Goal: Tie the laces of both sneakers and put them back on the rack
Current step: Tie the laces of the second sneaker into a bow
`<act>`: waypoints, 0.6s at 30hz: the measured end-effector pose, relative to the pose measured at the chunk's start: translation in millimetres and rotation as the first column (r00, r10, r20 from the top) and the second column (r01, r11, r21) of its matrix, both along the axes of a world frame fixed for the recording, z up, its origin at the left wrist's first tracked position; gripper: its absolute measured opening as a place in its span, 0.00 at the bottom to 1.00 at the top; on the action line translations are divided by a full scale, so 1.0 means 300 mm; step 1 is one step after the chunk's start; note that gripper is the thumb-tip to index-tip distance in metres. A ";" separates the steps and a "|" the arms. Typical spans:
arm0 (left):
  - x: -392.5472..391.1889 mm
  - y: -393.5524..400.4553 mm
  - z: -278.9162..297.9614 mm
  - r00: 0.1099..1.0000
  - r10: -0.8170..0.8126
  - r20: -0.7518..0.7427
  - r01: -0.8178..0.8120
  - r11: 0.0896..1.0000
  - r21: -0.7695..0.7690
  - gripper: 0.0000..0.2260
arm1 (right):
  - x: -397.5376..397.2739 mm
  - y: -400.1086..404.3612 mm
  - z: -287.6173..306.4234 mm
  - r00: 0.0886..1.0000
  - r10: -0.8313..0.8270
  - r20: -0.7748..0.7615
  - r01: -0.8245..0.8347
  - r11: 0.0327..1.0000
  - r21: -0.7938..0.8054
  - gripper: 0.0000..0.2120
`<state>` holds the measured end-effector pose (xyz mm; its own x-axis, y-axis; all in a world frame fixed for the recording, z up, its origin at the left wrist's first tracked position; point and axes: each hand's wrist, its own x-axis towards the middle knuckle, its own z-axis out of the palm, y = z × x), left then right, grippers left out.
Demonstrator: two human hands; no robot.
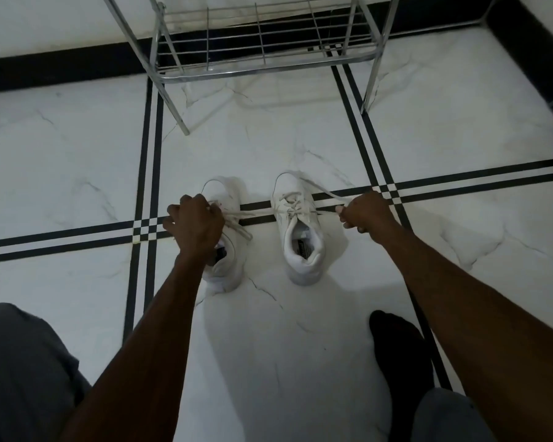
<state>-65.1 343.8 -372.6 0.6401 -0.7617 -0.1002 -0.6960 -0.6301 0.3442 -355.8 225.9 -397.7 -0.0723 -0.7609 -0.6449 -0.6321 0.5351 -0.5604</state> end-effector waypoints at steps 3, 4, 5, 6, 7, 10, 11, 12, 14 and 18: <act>-0.034 -0.014 0.005 0.999 0.031 -0.028 -0.033 0.997 -0.073 0.16 | 0.025 -0.006 0.017 0.998 -0.038 0.050 0.046 0.986 -0.161 0.21; -0.048 -0.020 0.008 0.999 0.016 -0.027 -0.019 0.993 -0.119 0.16 | 0.029 -0.012 0.031 0.999 -0.025 0.038 0.032 0.979 -0.202 0.24; -0.061 -0.027 0.013 1.000 -0.017 -0.014 0.014 0.985 -0.174 0.16 | 0.032 -0.016 0.044 1.000 0.010 0.021 -0.005 0.970 -0.243 0.26; -0.075 -0.035 0.015 0.997 -0.074 0.004 0.073 0.972 -0.225 0.15 | 0.038 -0.021 0.057 0.998 0.063 0.016 -0.056 0.957 -0.285 0.26; -0.092 -0.043 0.020 0.989 -0.149 0.015 0.148 0.955 -0.256 0.14 | 0.046 -0.018 0.068 0.992 0.125 0.021 -0.111 0.938 -0.328 0.24; -0.161 -0.070 0.007 0.914 -0.401 -0.064 0.370 0.887 -0.277 0.11 | 0.073 -0.002 0.097 0.910 0.414 -0.013 -0.390 0.845 -0.365 0.17; -0.187 -0.073 -0.003 0.883 -0.457 -0.111 0.417 0.870 -0.264 0.11 | 0.081 0.005 0.097 0.855 0.517 -0.044 -0.497 0.792 -0.356 0.16; -0.211 -0.074 -0.019 0.861 -0.484 -0.158 0.441 0.863 -0.245 0.12 | 0.089 0.013 0.097 0.810 0.582 -0.074 -0.568 0.747 -0.346 0.14; -0.258 -0.070 -0.043 0.844 -0.469 -0.259 0.426 0.881 -0.207 0.12 | 0.098 0.029 0.095 0.793 0.601 -0.101 -0.594 0.726 -0.345 0.09; -0.289 -0.064 -0.084 0.835 -0.315 -0.451 0.237 0.946 -0.221 0.08 | 0.102 0.042 0.070 0.840 0.542 -0.041 -0.516 0.771 -0.372 0.04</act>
